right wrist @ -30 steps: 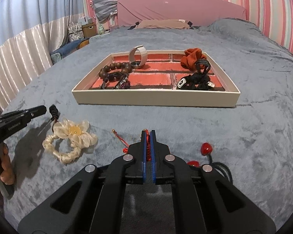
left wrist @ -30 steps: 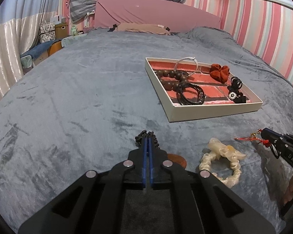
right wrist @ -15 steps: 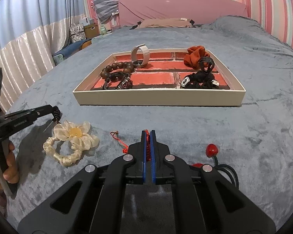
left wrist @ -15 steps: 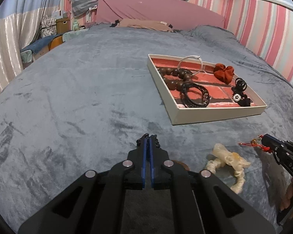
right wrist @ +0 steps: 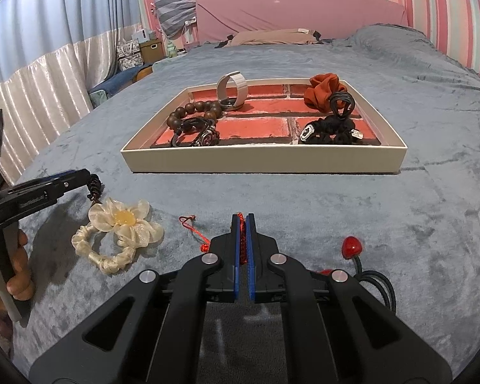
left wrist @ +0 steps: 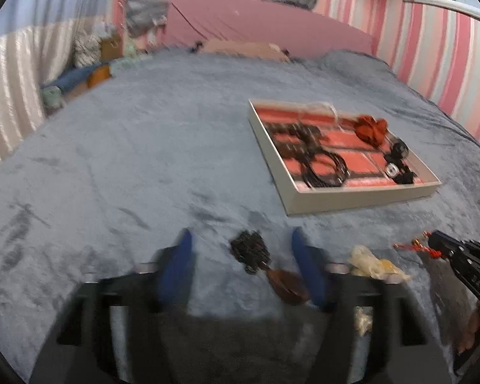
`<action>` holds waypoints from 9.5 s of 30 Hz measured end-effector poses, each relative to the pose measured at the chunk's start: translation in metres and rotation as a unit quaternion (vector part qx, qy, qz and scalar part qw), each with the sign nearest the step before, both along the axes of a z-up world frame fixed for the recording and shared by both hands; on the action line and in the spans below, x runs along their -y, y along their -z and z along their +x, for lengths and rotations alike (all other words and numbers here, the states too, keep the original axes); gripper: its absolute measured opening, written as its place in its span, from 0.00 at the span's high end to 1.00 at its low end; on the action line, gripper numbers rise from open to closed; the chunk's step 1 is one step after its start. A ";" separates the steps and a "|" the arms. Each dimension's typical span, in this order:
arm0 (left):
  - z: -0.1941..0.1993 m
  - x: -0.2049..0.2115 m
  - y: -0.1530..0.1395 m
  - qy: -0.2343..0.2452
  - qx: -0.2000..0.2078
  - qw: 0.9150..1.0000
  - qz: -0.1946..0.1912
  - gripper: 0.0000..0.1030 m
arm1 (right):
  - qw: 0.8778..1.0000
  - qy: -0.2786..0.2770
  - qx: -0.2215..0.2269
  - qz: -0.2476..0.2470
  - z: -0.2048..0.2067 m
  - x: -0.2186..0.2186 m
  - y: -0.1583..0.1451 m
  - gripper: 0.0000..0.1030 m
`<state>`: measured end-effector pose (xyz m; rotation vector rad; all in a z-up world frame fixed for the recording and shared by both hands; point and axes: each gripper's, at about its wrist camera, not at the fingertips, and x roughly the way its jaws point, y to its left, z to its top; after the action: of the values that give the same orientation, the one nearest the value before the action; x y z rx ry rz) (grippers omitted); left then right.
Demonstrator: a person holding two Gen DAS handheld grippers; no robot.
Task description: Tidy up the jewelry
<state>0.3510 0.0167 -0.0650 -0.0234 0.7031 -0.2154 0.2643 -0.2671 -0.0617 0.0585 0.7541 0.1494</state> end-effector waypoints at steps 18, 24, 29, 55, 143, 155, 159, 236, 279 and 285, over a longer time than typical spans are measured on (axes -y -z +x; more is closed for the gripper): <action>0.030 0.013 0.022 0.016 -0.064 0.998 0.013 0.65 | 1.000 0.001 -0.003 0.003 -0.001 0.000 0.000 0.95; 0.028 0.011 0.021 0.024 -0.065 0.998 0.001 0.76 | 1.000 0.000 -0.002 0.004 0.000 0.001 -0.003 0.95; 0.016 0.012 0.000 0.030 -0.037 0.999 -0.011 0.76 | 1.000 0.001 0.008 0.003 0.003 0.006 -0.014 0.95; 0.118 0.115 -0.013 0.040 -0.053 0.998 0.020 0.76 | 0.998 0.054 -0.024 -0.020 0.126 0.092 -0.025 0.95; -0.047 0.066 0.023 0.057 -0.061 0.997 -0.002 0.88 | 0.996 0.060 -0.041 -0.048 -0.044 0.088 0.007 0.96; -0.051 0.069 0.018 0.054 -0.048 0.997 0.011 0.89 | 0.997 0.064 -0.029 -0.040 -0.047 0.090 0.004 0.96; -0.053 0.070 0.003 0.050 -0.026 0.998 0.009 0.90 | 0.997 0.069 -0.012 -0.037 -0.047 0.091 -0.003 0.96; -0.226 0.026 -0.134 -0.040 0.102 0.994 0.015 0.04 | 0.985 0.077 0.135 -0.070 -0.198 0.021 -0.151 0.04; -0.299 0.032 -0.139 -0.039 0.130 0.991 0.019 0.04 | 0.978 0.115 0.152 -0.080 -0.267 0.004 -0.155 0.04; -0.301 0.031 -0.139 -0.039 0.131 0.990 0.020 0.04 | 0.978 0.114 0.152 -0.081 -0.269 0.004 -0.156 0.04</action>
<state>0.0498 -0.0142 0.0745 0.0144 0.4435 -0.1255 -0.0044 -0.2707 0.0939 -0.0333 0.4471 -0.1209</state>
